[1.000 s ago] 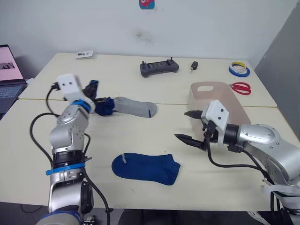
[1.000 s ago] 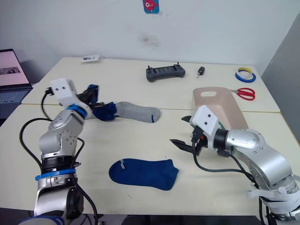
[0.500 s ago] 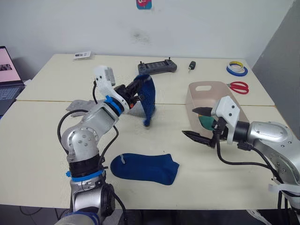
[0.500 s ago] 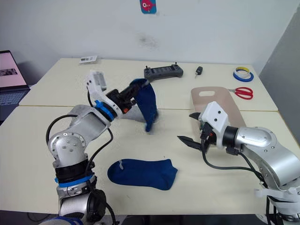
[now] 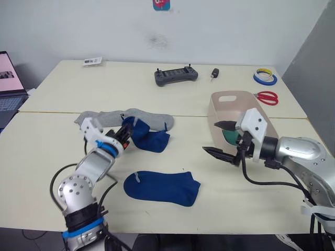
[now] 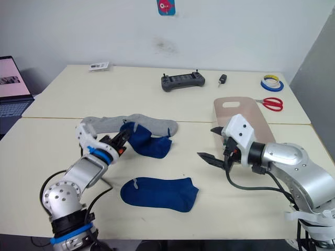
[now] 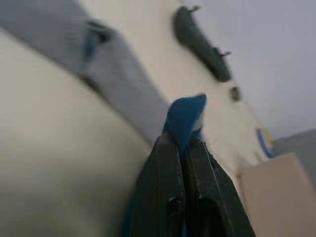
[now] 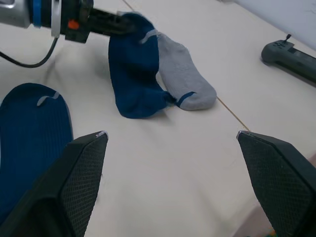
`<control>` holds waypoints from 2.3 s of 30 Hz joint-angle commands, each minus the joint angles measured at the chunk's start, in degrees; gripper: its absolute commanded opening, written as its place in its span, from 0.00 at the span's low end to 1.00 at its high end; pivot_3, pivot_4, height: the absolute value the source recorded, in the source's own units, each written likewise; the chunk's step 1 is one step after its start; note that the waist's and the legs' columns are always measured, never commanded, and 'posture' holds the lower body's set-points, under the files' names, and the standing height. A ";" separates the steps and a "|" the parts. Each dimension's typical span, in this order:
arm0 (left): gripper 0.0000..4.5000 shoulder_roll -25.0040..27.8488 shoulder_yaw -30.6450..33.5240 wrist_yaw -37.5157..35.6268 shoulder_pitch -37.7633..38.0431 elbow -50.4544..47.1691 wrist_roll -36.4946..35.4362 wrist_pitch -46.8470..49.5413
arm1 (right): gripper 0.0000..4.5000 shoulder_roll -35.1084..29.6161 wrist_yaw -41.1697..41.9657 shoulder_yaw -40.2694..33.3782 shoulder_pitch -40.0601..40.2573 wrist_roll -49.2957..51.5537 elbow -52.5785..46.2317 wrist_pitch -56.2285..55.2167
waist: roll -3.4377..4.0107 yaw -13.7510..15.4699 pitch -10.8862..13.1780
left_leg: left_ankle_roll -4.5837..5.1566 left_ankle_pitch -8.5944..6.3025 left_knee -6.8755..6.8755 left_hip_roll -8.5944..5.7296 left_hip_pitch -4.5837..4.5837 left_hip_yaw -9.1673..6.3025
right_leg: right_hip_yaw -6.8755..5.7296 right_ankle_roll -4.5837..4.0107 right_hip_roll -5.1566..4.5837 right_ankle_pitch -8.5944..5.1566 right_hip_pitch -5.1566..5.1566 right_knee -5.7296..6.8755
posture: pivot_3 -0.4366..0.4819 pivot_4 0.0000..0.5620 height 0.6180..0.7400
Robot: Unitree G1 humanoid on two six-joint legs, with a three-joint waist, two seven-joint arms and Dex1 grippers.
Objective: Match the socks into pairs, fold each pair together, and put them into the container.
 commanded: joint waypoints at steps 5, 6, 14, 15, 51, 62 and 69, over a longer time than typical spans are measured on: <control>0.01 4.09 1.42 -7.06 5.64 -1.44 1.90 -5.86 | 1.00 9.08 -6.55 8.57 -4.18 -3.65 0.63 1.37 | 0.00 -0.19 0.00 | 0.00 0.00 -0.03 0.01 0.04 0.03 | 0.04 0.00 -0.01 0.00 0.01 -0.03 | 0.48 0.27 1.00; 0.01 4.64 1.14 -8.00 6.90 -1.70 1.77 -5.56 | 1.00 11.52 -8.36 9.60 -4.99 -4.34 2.13 2.21 | 0.00 -0.32 -0.01 | -0.01 0.00 -0.05 0.00 0.03 0.02 | 0.03 0.00 -0.01 0.00 0.00 -0.02 | 0.48 0.27 1.00; 0.01 6.37 -0.30 -12.18 10.05 -0.10 3.88 -6.85 | 1.00 26.02 -16.38 17.57 -9.55 -13.36 18.71 0.36 | -0.01 -0.08 -0.01 | -0.07 0.04 -0.08 -0.03 0.02 0.00 | 0.00 0.00 -0.04 0.00 -0.03 -0.01 | 0.48 0.27 1.00; 0.01 6.56 -0.29 -12.44 10.16 0.09 4.16 -7.05 | 1.00 27.88 -17.37 18.08 -10.14 -14.56 21.39 -0.43 | -0.01 -0.13 -0.01 | -0.07 0.04 -0.07 -0.02 0.02 0.00 | 0.00 0.00 -0.05 0.00 -0.04 -0.01 | 0.48 0.27 1.00; 0.29 12.23 -0.17 -24.23 16.22 1.03 12.80 -13.72 | 0.00 45.32 -15.47 14.23 -13.52 -19.52 45.07 -9.62 | 0.04 -0.50 0.02 | 0.00 0.00 -0.19 0.04 0.03 -0.02 | -0.01 -0.02 -0.02 0.00 -0.15 0.03 | 0.48 0.27 1.00; 1.00 28.92 -1.30 -45.76 19.14 10.91 14.67 -10.90 | 0.00 42.60 -14.98 14.63 -10.67 -19.72 38.97 -8.02 | 0.15 -0.46 0.09 | 0.10 -0.06 -0.27 0.01 0.03 -0.05 | -0.03 -0.02 -0.03 0.00 -0.19 0.00 | 0.48 0.27 1.00; 1.00 29.23 -9.26 -47.00 8.64 17.01 24.42 -15.84 | 0.00 41.92 -14.99 14.67 -10.15 -19.87 37.38 -7.08 | 0.13 -0.45 0.07 | 0.13 -0.08 -0.26 0.02 0.01 -0.06 | -0.06 -0.02 -0.04 0.00 -0.19 0.01 | 0.48 0.27 1.00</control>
